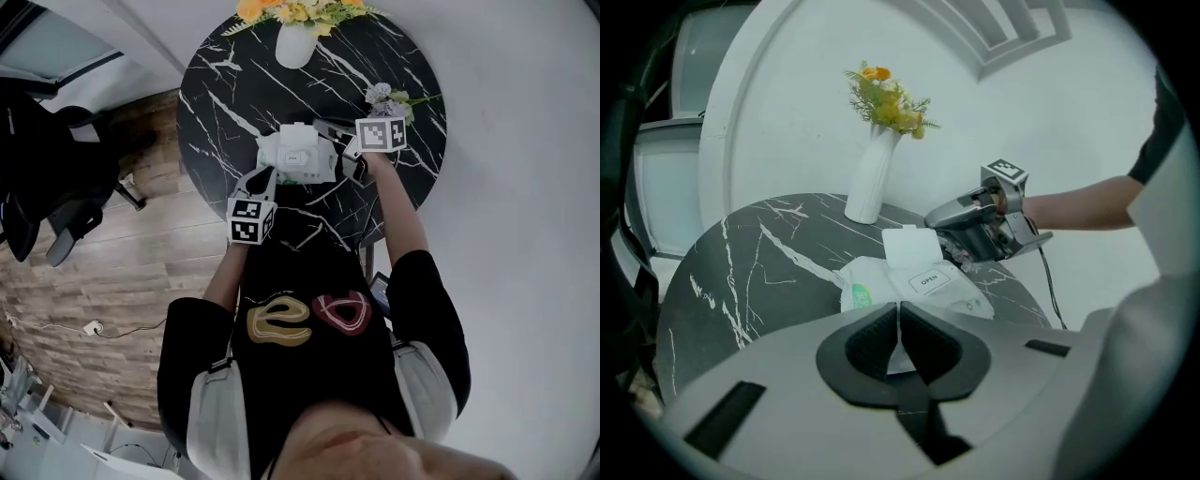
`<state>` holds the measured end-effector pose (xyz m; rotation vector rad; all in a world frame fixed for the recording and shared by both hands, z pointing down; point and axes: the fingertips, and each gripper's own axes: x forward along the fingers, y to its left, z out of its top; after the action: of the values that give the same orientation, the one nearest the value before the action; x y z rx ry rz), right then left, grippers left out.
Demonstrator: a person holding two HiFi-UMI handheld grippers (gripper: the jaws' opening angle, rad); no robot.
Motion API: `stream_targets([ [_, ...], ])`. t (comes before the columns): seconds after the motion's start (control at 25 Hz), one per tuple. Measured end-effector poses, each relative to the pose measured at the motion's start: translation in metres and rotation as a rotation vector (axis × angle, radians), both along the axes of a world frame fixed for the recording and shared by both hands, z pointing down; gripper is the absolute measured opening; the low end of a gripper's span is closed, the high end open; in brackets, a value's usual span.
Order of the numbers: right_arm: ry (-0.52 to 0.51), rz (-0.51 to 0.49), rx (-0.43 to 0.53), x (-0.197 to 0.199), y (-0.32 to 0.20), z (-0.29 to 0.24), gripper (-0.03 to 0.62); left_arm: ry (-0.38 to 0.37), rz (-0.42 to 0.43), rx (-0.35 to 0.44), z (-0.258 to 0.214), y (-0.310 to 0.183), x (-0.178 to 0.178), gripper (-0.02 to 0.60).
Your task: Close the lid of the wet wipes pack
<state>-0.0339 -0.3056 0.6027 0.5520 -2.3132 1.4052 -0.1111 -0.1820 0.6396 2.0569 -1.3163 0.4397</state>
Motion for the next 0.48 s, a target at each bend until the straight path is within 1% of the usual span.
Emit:
stream_targets([
  [0.48,-0.03,0.026,0.029,0.002,0.013,-0.012,0.02,0.002,0.005,-0.008,0.002,0.001,0.001,0.025],
])
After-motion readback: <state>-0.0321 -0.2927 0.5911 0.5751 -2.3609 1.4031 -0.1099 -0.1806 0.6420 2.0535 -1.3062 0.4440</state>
